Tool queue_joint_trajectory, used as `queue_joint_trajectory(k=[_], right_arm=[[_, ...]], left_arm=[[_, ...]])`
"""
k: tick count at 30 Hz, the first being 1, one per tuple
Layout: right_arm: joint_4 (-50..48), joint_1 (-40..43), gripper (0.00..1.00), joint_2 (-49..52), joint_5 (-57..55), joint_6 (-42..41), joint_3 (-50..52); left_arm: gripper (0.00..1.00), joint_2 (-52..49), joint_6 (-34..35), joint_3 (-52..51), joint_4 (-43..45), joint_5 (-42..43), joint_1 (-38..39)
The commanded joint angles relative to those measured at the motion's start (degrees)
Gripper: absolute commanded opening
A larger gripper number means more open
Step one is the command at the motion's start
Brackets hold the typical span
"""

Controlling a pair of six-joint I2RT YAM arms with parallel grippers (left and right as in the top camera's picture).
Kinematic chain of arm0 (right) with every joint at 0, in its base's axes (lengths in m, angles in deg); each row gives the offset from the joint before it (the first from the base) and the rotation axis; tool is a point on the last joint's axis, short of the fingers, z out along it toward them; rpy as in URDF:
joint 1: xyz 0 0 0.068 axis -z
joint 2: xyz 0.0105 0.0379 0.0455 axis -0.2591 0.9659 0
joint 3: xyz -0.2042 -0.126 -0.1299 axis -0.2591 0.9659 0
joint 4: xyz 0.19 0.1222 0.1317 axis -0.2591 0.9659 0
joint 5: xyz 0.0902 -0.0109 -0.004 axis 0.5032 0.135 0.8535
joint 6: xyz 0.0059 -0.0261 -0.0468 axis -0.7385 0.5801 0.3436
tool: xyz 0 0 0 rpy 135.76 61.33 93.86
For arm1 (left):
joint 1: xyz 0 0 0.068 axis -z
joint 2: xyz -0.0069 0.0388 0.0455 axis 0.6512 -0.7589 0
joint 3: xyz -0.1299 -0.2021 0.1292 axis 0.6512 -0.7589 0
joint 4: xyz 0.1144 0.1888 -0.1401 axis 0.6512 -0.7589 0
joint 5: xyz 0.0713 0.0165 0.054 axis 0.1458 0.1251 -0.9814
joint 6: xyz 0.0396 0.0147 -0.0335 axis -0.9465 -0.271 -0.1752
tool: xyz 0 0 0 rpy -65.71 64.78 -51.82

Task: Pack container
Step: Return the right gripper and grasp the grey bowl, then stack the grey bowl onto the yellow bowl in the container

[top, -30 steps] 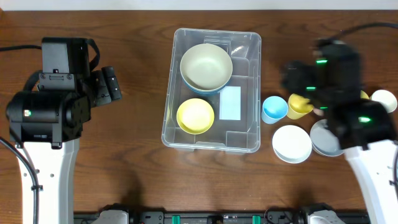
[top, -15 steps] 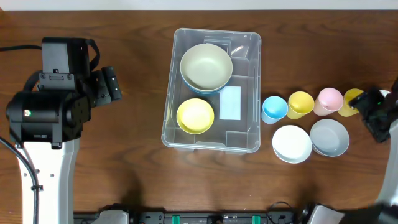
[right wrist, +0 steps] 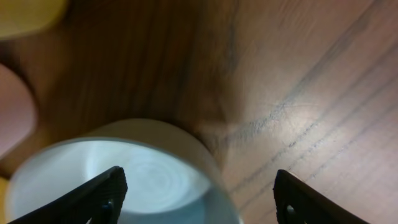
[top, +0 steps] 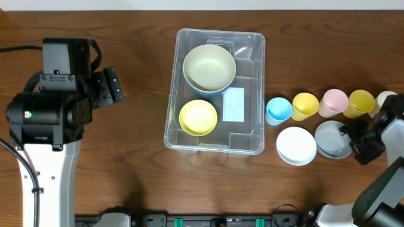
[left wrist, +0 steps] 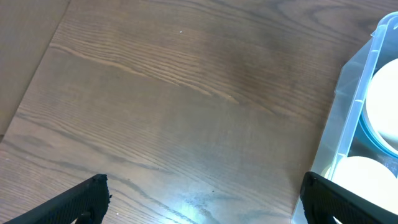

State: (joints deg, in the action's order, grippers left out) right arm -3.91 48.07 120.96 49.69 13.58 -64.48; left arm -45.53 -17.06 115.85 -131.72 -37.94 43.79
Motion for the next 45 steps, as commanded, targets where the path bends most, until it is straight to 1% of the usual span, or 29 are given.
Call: queue_joint_trajectory(k=[1,6,9,11,12,15,17,21,24,27,29,33,37,40,41,43,45], right_arm=[[-2.64,0.66,0.73,-0.39,0.63,0.96,3.48],[-5.2,0.7,0.5,-0.39,0.57,0.7,5.95],[-4.55,0.85,0.3,-0.79,0.59,0.39,5.95],[-2.97,1.31,0.2,-2.16,0.59,-0.83,5.92],[-2.38,1.55,0.16,-3.37,0.59,-0.83,5.92],[0.17,1.6,0.1,-9.18,0.35,-0.79,5.77],[2.78,1.57,0.02,-14.49,0.39,-0.87,5.18],[8.35,0.61,0.01,-25.97,1.03,-1.81,2.29],[12.66,-1.16,0.02,-33.64,2.99,-1.86,-1.7],[15.82,-4.79,0.02,-38.21,8.28,-1.31,-6.64],[17.35,-9.18,0.02,-39.6,11.54,-0.57,-10.64],[18.78,-21.03,0.01,-38.84,13.53,-0.57,-17.73],[16.74,-35.82,0.02,-35.17,12.02,-1.51,-21.49],[13.4,-48.0,0.02,-29.99,7.89,-3.41,-21.66],[12.52,-50.75,0.02,-28.35,6.69,-3.63,-21.66],[10.14,-58.18,0.02,-22.82,3.58,-3.82,-21.66],[8.0,-63.65,0.01,-17.09,1.16,-3.8,-21.66]], left_arm=[[0.98,-0.02,0.94,0.46,-0.13,-0.09,-0.26],[0.98,-0.02,0.94,0.46,-0.13,-0.07,-0.26],[0.98,-0.02,0.94,0.46,-0.13,-0.09,-0.26],[0.98,-0.02,0.94,0.46,-0.13,-0.09,-0.26],[0.98,-0.02,0.94,0.46,-0.13,-0.09,-0.26],[0.98,-0.02,0.94,0.46,-0.13,-0.09,-0.24],[0.98,-0.02,0.94,0.46,-0.13,-0.09,-0.26],[0.98,-0.02,0.94,0.46,-0.13,-0.09,-0.24],[0.98,-0.02,0.94,0.46,-0.13,-0.09,-0.26],[0.98,-0.02,0.94,0.46,-0.13,-0.09,-0.26],[0.98,-0.02,0.94,0.46,-0.13,-0.07,-0.24],[0.98,-0.02,0.94,0.46,-0.13,-0.07,-0.26],[0.98,-0.02,0.94,0.46,-0.13,-0.09,-0.26],[0.98,-0.02,0.94,0.46,-0.13,-0.07,-0.26],[0.98,-0.02,0.94,0.46,-0.13,-0.09,-0.26],[0.98,-0.02,0.94,0.46,-0.13,-0.09,-0.26],[0.98,-0.02,0.94,0.46,-0.13,-0.09,-0.26]])
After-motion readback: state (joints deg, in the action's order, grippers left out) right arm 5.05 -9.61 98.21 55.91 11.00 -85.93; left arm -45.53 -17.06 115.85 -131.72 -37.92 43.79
